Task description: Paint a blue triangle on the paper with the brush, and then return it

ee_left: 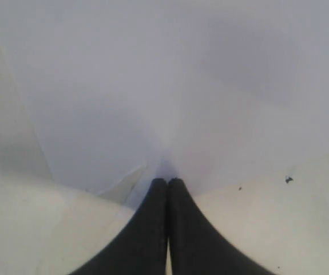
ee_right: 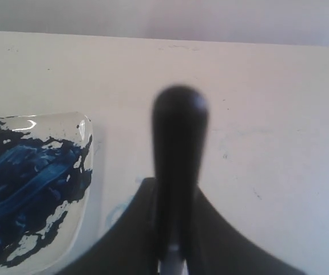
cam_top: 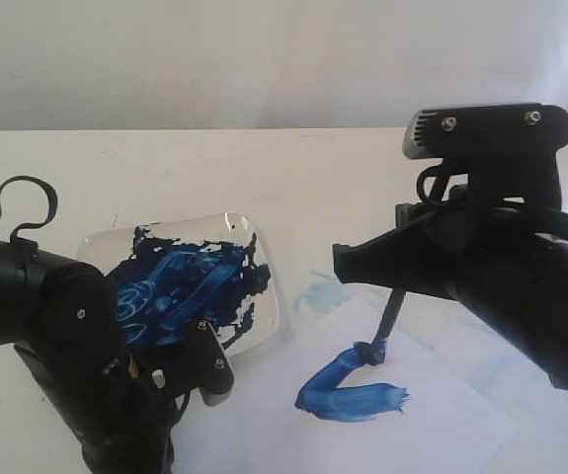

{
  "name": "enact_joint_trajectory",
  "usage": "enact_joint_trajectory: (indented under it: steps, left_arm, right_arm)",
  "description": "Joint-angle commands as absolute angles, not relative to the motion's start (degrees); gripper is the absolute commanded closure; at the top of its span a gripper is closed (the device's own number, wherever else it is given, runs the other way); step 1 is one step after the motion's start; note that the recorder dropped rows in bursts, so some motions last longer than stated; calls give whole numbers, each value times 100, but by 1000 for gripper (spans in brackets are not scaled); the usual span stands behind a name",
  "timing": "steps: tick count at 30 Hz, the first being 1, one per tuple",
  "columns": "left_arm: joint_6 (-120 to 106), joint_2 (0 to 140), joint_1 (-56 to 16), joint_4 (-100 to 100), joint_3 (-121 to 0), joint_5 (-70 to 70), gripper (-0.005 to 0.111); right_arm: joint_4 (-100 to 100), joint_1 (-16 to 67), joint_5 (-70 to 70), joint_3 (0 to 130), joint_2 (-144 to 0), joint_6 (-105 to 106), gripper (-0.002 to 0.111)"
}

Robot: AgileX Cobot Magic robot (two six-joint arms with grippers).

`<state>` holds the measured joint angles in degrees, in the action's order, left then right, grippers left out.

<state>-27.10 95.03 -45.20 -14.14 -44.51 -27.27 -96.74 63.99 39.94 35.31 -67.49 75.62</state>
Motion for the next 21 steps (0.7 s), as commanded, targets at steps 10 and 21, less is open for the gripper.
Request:
enact_joint_trajectory:
  steps: [10, 21]
  left_arm:
    - [-2696, 9538, -4528, -1474, -4398, -2926, 107]
    - [-2696, 9538, -4528, -1503, -4398, -2948, 107]
  right_arm:
    - [-9995, 6396, 4084, 3475, -6350, 8114, 108]
    - [-9995, 6396, 4026, 3486, -6209, 8280, 108]
